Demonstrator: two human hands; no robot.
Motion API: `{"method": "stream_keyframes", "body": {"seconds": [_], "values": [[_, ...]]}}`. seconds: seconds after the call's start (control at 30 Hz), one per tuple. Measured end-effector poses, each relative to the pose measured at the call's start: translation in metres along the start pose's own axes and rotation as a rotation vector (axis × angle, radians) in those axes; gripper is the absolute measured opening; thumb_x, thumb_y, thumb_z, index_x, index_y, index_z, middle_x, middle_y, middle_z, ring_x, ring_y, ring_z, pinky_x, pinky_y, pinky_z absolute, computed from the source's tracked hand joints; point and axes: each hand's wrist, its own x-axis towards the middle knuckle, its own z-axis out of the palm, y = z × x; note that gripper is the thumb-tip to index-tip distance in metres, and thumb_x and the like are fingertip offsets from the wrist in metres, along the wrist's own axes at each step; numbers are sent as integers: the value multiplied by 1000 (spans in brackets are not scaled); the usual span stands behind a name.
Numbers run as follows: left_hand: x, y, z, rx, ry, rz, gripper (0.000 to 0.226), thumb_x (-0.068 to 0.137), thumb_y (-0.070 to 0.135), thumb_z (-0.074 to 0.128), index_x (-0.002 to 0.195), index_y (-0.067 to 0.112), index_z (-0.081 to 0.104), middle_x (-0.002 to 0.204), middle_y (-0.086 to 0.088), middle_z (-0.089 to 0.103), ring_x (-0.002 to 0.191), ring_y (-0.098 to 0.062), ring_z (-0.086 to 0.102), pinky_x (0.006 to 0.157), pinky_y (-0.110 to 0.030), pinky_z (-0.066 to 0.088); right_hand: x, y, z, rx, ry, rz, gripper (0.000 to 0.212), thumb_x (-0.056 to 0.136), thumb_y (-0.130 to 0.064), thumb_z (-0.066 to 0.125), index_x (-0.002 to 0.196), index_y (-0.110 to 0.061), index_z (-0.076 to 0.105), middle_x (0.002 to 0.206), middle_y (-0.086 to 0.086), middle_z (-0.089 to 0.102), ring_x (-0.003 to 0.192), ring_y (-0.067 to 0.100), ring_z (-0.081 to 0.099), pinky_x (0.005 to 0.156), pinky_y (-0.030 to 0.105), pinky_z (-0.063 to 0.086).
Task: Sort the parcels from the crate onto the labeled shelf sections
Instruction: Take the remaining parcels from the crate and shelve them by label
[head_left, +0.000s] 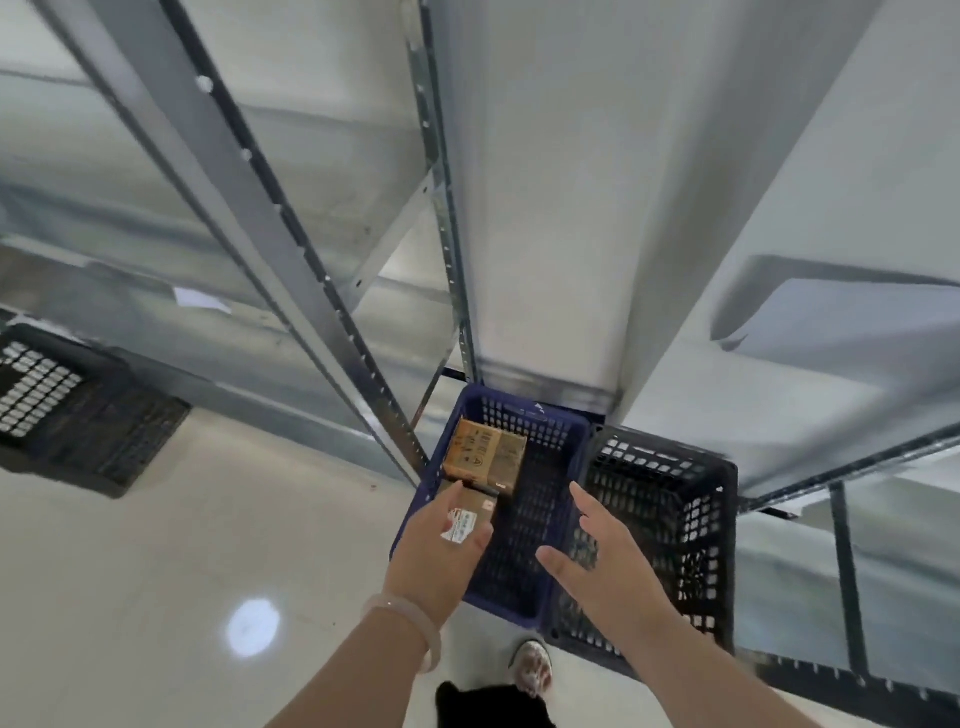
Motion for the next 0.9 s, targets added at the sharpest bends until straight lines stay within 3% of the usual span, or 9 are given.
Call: {"method": "stream_keyframes", "body": {"seconds": [0.1, 0.13, 0.2, 0.27, 0.5, 0.77, 0.9], "values": [[42, -9, 4, 16, -64, -42, 47, 95, 30, 60, 138, 36, 41, 117, 17, 57, 95, 2, 56, 73, -13, 52, 39, 11, 3, 12, 5, 56, 83, 85, -46, 68, 150, -45, 19, 155, -13, 27, 142, 9, 29, 115, 37, 31], [56, -10, 4, 28, -76, -48, 49, 95, 31, 61, 139, 37, 40, 121, 17, 55, 98, 1, 55, 76, -14, 52, 50, 14, 5, 15, 3, 76, 82, 85, -46, 68, 150, -45, 18, 156, -12, 27, 142, 9, 29, 115, 37, 31], [89, -14, 5, 30, -58, -70, 57, 93, 33, 63, 145, 34, 39, 136, 10, 53, 118, -11, 53, 97, -32, 53, 75, 22, 9, 25, -8, 111, 80, 86, -47, 66, 150, -47, 18, 155, -11, 27, 141, 9, 30, 115, 37, 32], [124, -24, 10, 39, -62, -103, 62, 92, 31, 65, 148, 29, 38, 144, 5, 49, 129, -17, 49, 107, -43, 45, 104, 30, 13, 37, -17, 155, 79, 87, -48, 64, 150, -46, 17, 155, -12, 27, 141, 8, 29, 115, 36, 31], [255, -86, 49, 115, -120, -162, 60, 95, 30, 61, 149, 23, 37, 139, 6, 51, 131, -19, 48, 110, -39, 40, 222, 91, 56, 26, 39, 282, 74, 90, -50, 58, 151, -43, 16, 156, -9, 28, 142, 11, 29, 115, 35, 30], [398, -203, 107, 314, -143, -151, 65, 98, 34, 52, 155, 24, 23, 157, -1, 29, 144, -22, 29, 119, -47, 26, 347, 196, 146, 74, 3, 472, 65, 99, -44, 47, 154, -38, 12, 159, -9, 22, 143, 15, 29, 112, 32, 30], [430, -247, 129, 307, -173, -236, 70, 99, 29, 52, 157, 23, 12, 160, 1, 20, 147, -22, 22, 121, -45, 20, 395, 228, 187, 201, -15, 593, 65, 101, -37, 45, 155, -33, 10, 159, 1, 24, 142, 21, 31, 109, 29, 30]]}}
